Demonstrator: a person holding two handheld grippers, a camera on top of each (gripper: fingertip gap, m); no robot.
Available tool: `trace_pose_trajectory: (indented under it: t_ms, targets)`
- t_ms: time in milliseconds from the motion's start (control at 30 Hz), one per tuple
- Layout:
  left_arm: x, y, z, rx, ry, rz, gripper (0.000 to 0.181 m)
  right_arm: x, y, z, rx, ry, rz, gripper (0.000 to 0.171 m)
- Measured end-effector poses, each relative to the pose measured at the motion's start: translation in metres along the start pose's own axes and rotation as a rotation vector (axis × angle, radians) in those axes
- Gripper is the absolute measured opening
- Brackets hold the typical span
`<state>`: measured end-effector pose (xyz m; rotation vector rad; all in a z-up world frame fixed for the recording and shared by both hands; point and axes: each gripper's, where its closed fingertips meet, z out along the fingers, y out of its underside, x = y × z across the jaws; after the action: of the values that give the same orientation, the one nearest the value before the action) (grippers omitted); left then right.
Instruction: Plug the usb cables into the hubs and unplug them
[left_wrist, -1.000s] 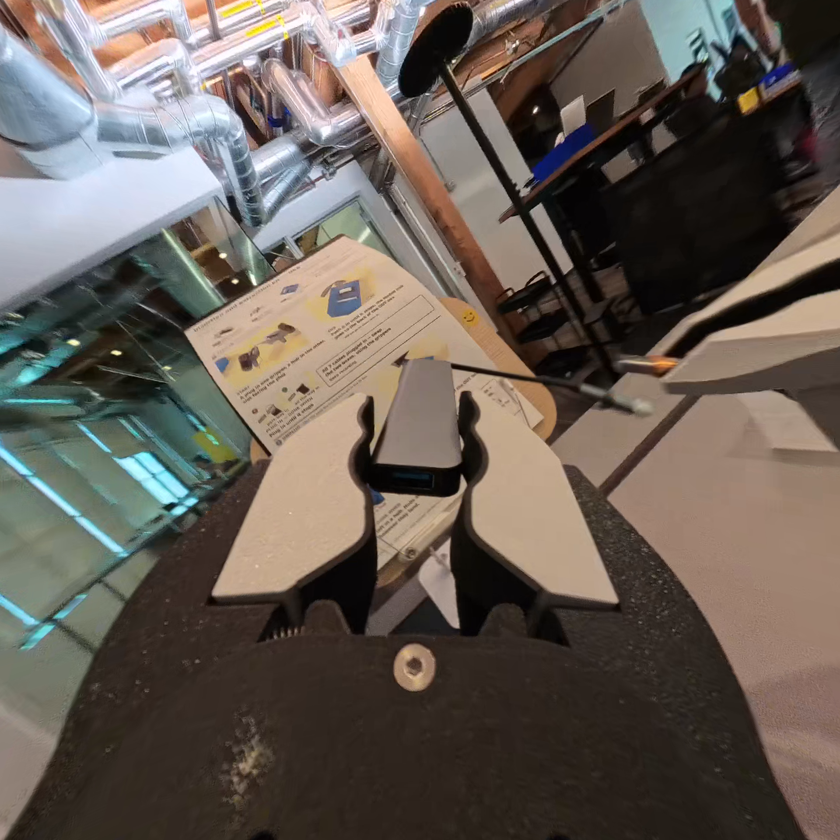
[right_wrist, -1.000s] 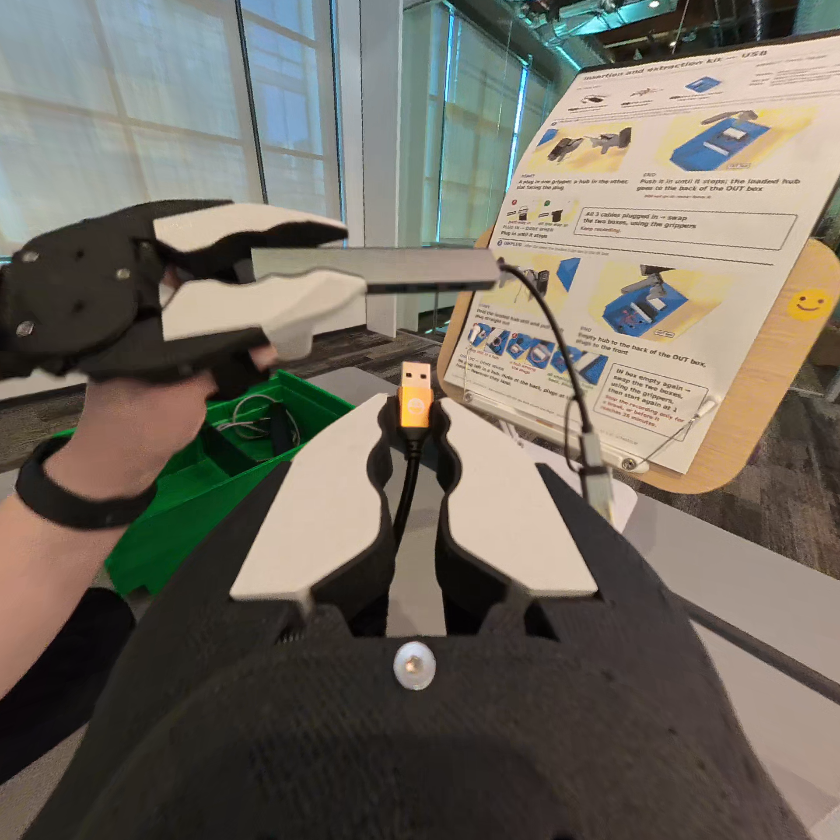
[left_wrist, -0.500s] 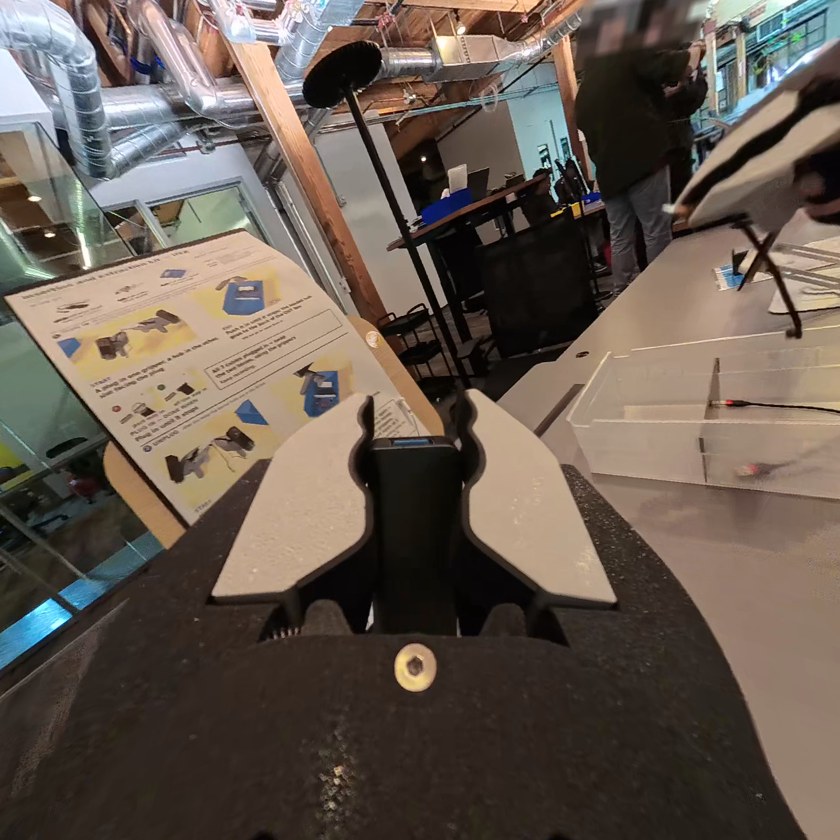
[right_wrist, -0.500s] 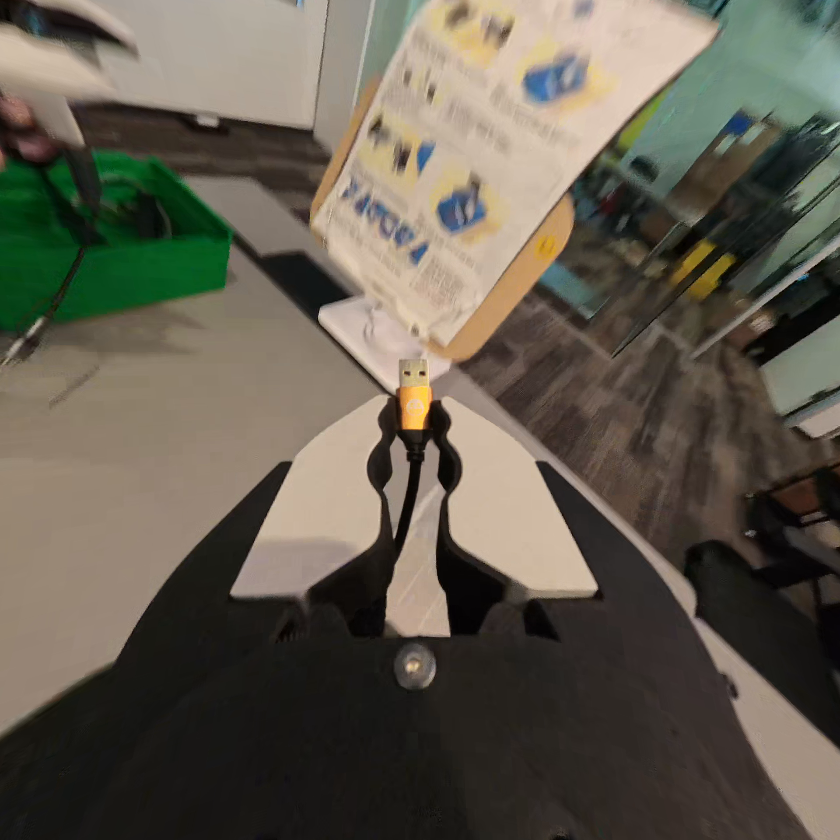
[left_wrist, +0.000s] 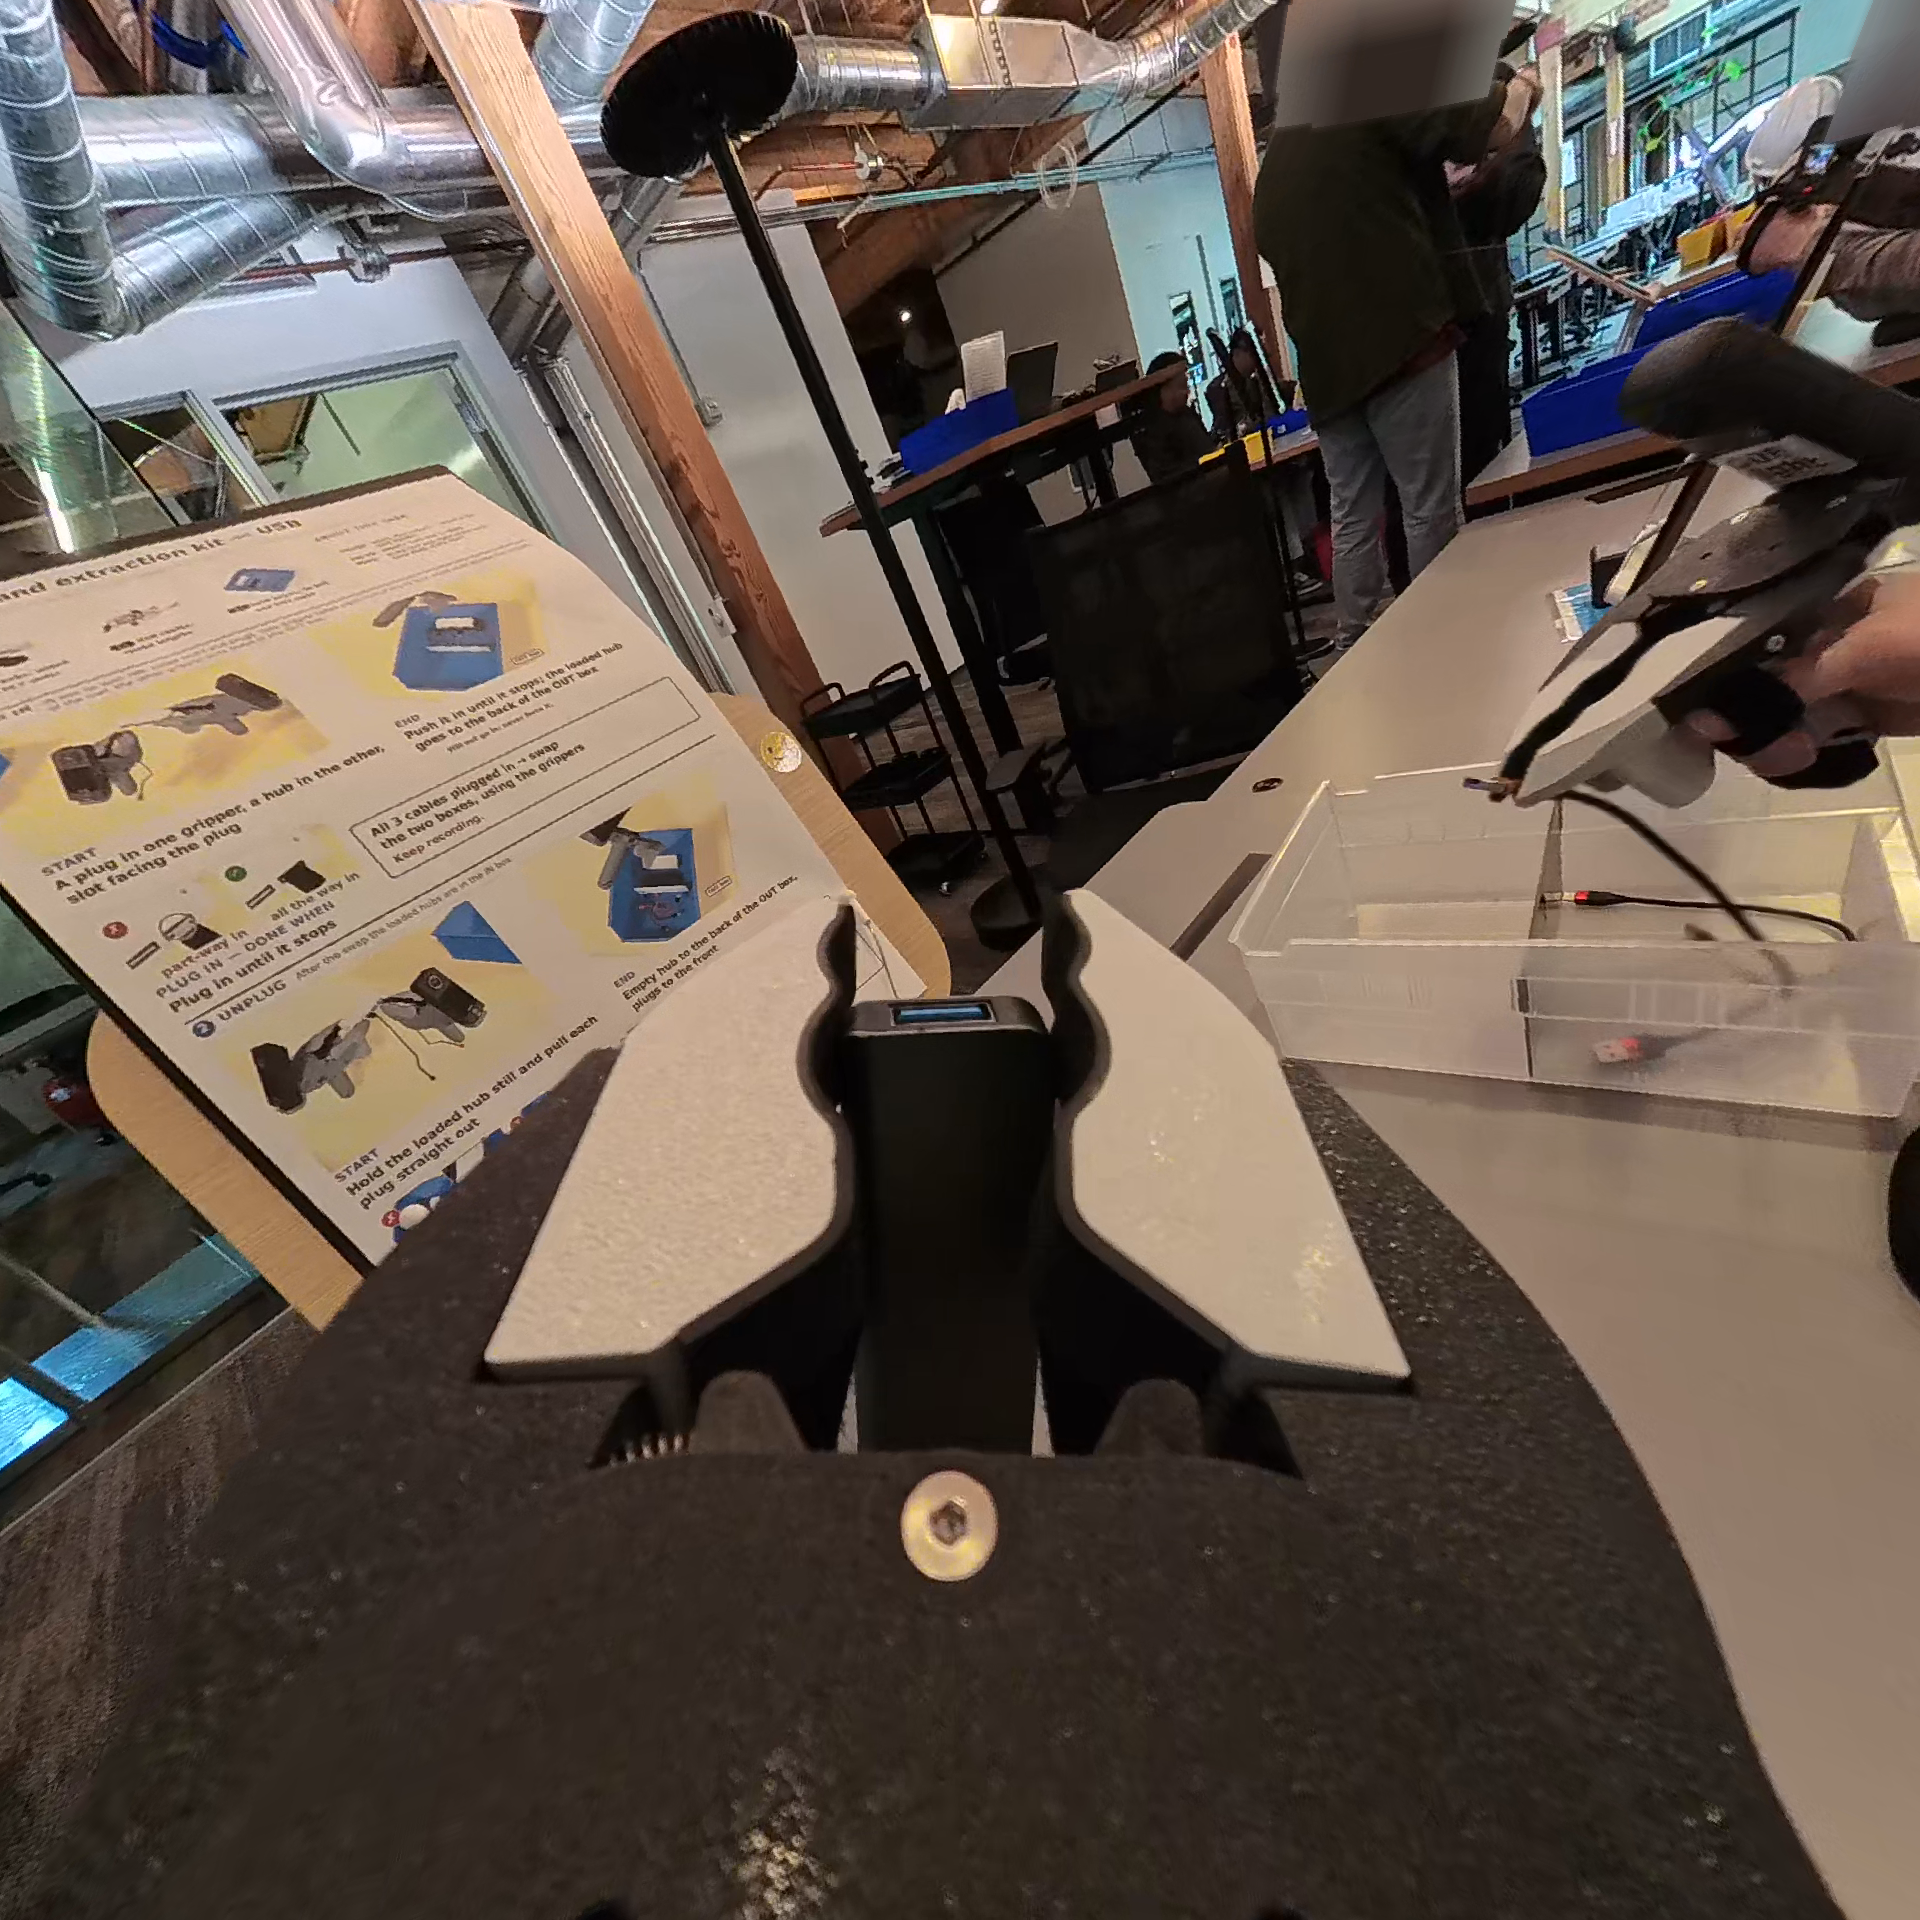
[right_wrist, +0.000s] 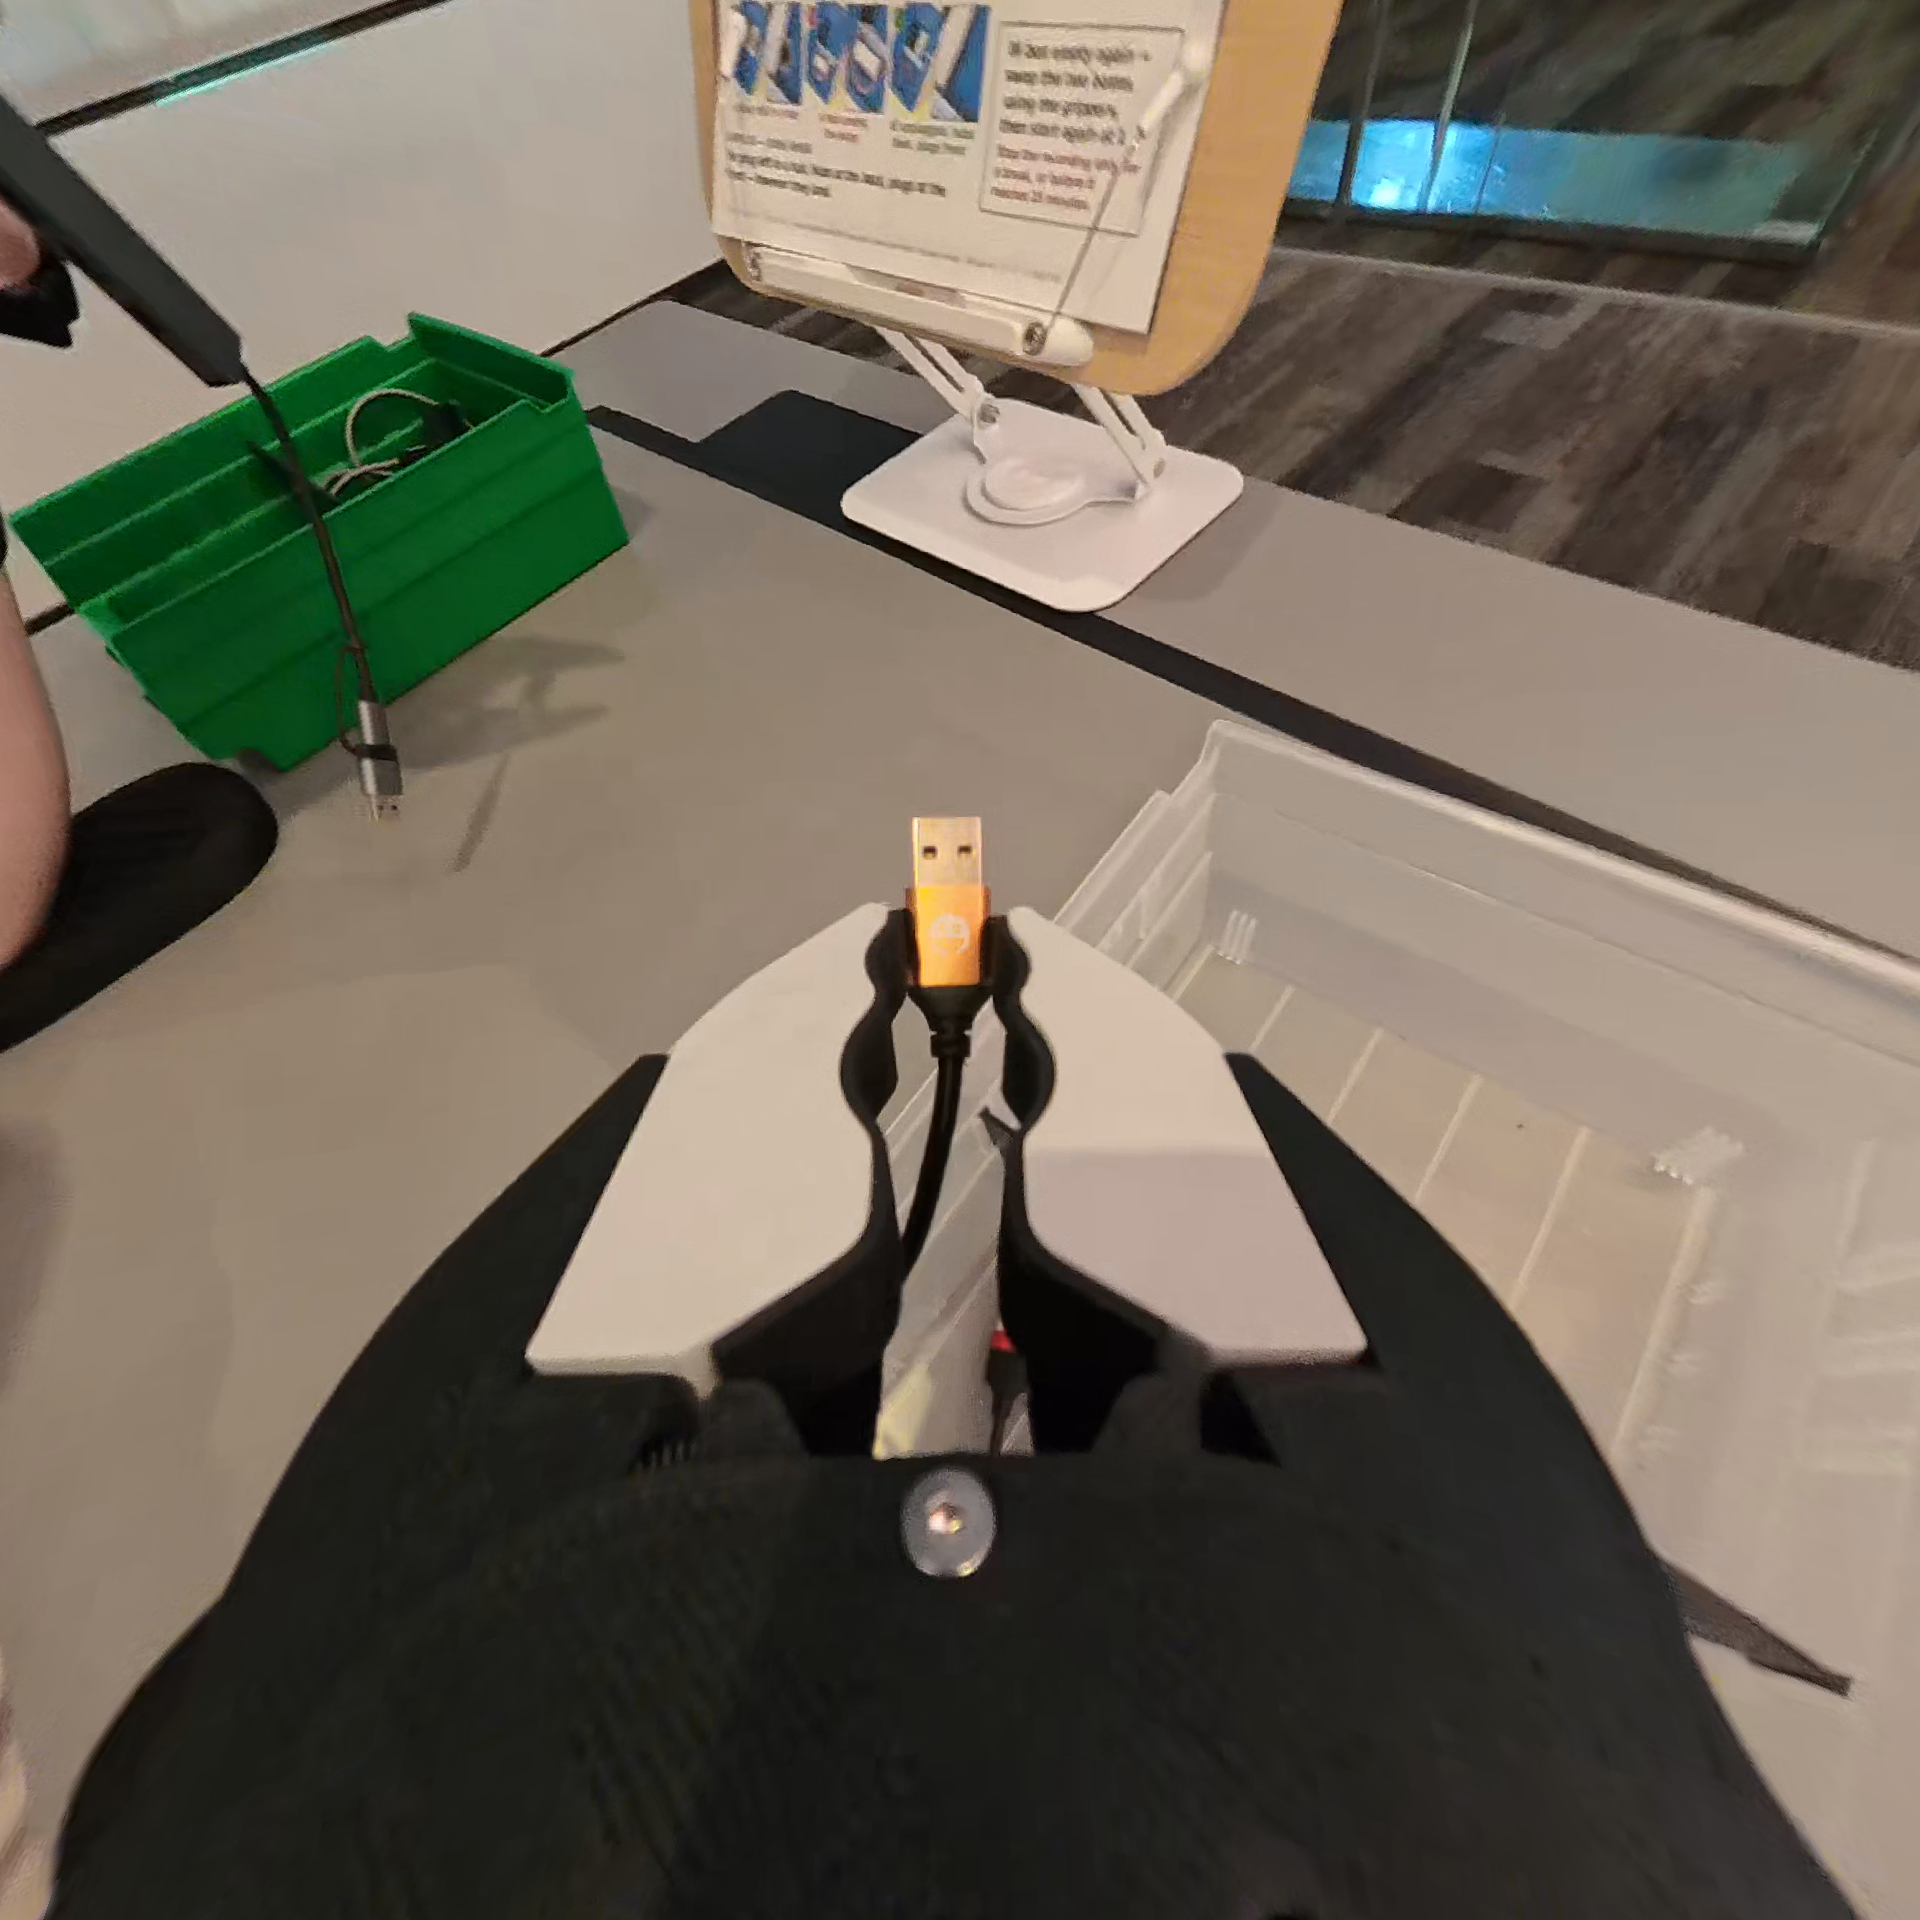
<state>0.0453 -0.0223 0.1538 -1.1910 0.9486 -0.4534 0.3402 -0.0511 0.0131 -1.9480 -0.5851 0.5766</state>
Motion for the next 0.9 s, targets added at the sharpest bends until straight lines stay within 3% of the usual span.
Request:
trace_pose_trajectory:
  t_ms: [133,300,400,467,567,600,667,767,900]
  targets:
    - [0.001,-0.004,-0.002,0.009,-0.001,0.005,0.035,0.028,0.035,0.000,-0.132,0.099,0.180,0.016]
    - [0.003,-0.010,-0.005,0.026,0.008,-0.008,0.034,0.055,0.138,-0.021,-0.598,0.243,0.251,0.017]
    - [0.005,-0.011,-0.005,0.027,0.014,-0.004,0.035,0.079,0.168,-0.030,-0.759,0.386,0.198,0.029]
    - [0.006,-0.012,-0.005,0.027,0.010,0.001,0.035,0.090,0.159,-0.038,-0.754,0.476,0.087,0.040]
    - [0.006,-0.013,-0.007,0.029,0.012,-0.004,0.034,0.115,0.107,-0.060,-0.559,0.653,-0.135,0.055]
    - [0.006,-0.013,-0.007,0.029,0.013,-0.007,0.034,0.128,0.094,-0.075,-0.507,0.738,-0.154,0.045]
    - [0.005,-0.013,-0.007,0.032,0.014,-0.010,0.034,0.151,0.098,-0.107,-0.525,0.862,-0.051,0.039]
    - [0.003,-0.014,-0.009,0.033,0.009,-0.010,0.034,0.147,0.148,-0.120,-0.685,0.733,0.290,0.025]
    - [-0.001,-0.013,-0.010,0.039,0.002,-0.023,0.034,0.132,0.167,-0.115,-0.599,0.614,0.517,0.007]
